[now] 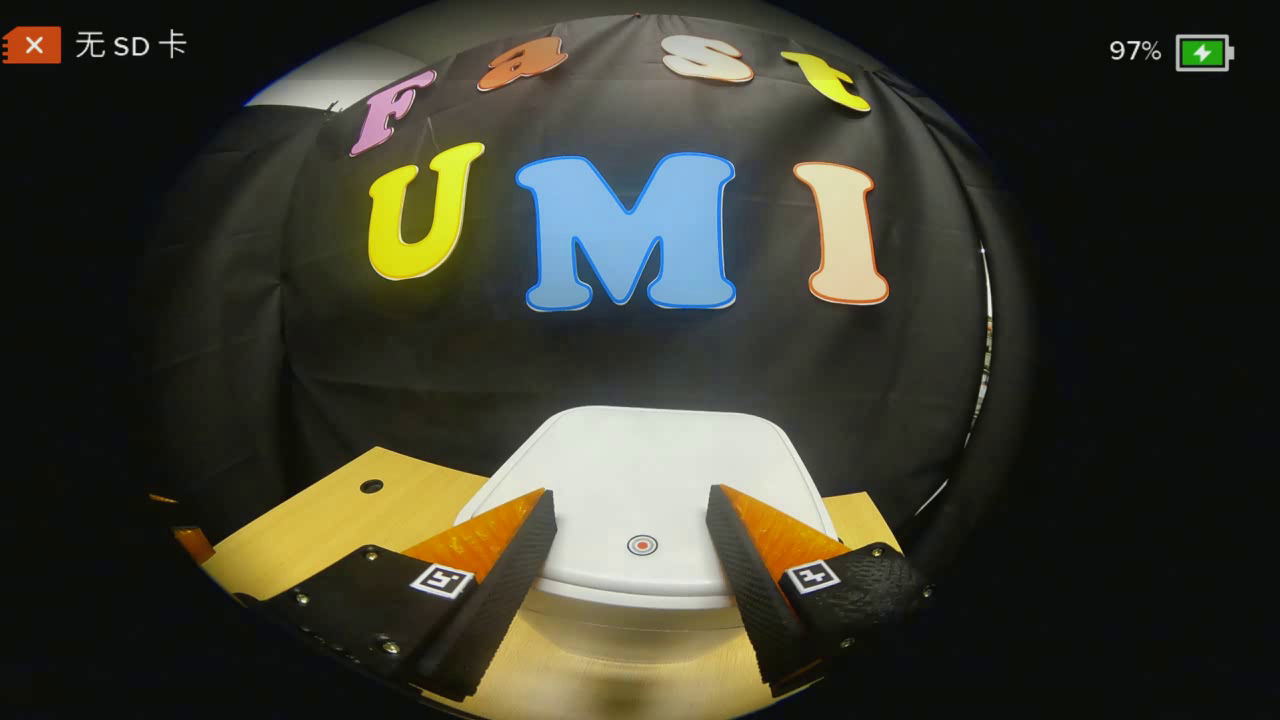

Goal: Press the lid of the desktop garbage bin to open it, pick up the crumpled paper on the desktop and throw it into the bin, then pick up the pop can on the desktop and drop it into the bin, and finally close the garbage bin lid.

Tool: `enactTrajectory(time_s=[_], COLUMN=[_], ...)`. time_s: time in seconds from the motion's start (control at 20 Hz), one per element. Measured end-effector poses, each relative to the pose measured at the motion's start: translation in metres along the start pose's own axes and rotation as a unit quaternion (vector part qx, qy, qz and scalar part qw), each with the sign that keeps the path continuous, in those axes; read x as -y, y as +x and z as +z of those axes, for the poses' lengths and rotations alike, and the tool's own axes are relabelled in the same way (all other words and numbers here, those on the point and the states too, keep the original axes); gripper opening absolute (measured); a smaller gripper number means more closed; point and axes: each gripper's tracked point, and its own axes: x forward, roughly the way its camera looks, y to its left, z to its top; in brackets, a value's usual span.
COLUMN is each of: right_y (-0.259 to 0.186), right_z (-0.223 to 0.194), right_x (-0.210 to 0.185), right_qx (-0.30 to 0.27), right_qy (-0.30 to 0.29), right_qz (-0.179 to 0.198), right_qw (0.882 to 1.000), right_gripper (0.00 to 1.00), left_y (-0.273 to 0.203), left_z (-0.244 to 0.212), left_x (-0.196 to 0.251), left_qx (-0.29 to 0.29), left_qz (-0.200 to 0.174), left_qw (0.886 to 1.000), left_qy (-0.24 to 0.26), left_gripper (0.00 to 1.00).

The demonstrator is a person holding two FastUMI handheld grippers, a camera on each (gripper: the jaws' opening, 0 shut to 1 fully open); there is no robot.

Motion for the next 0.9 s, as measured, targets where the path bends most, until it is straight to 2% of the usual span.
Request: enactTrajectory(time_s=[0.1, 0.15, 0.4, 0.55, 0.6, 0.8, 0.85, 0.9], right_y=[-0.005, -0.008, -0.019, -0.028, -0.032, -0.037, -0.039, -0.041], right_z=[-0.003, -0.003, -0.005, -0.01, -0.01, -0.012, -0.014, -0.017], right_x=[-0.001, -0.002, -0.003, -0.005, -0.003, -0.005, -0.004, -0.004], right_qx=[-0.002, -0.002, 0.006, 0.022, 0.034, 0.038, 0.037, 0.034], right_qy=[0.007, 0.005, 0.002, -0.027, -0.041, -0.023, -0.029, -0.037], right_qz=[0.003, 0.004, 0.004, 0.001, 0.0, 0.009, 0.009, 0.008], right_qw=[1.0, 1.0, 1.0, 0.999, 0.999, 0.999, 0.999, 0.999], right_gripper=[1.0, 0.98, 0.98, 0.97, 0.97, 0.97, 0.97, 0.97], left_y=[0.0, -0.001, -0.001, -0.003, -0.003, -0.005, -0.006, -0.005], left_z=[-0.001, -0.001, 0.001, 0.002, 0.002, 0.003, 0.003, 0.005], left_x=[0.003, 0.005, 0.01, 0.013, 0.014, 0.019, 0.023, 0.026], left_qx=[0.0, 0.0, 0.003, 0.007, 0.008, 0.009, 0.01, 0.011], left_qz=[-0.002, -0.002, -0.005, -0.006, -0.006, -0.01, -0.013, -0.014], left_qw=[1.0, 1.0, 1.0, 1.0, 1.0, 1.0, 1.0, 1.0], left_qy=[0.001, 0.001, 0.002, 0.002, 0.001, 0.0, 0.0, 0.0], left_gripper=[0.96, 0.96, 0.96, 0.96, 0.93, 0.84, 0.84, 0.9])
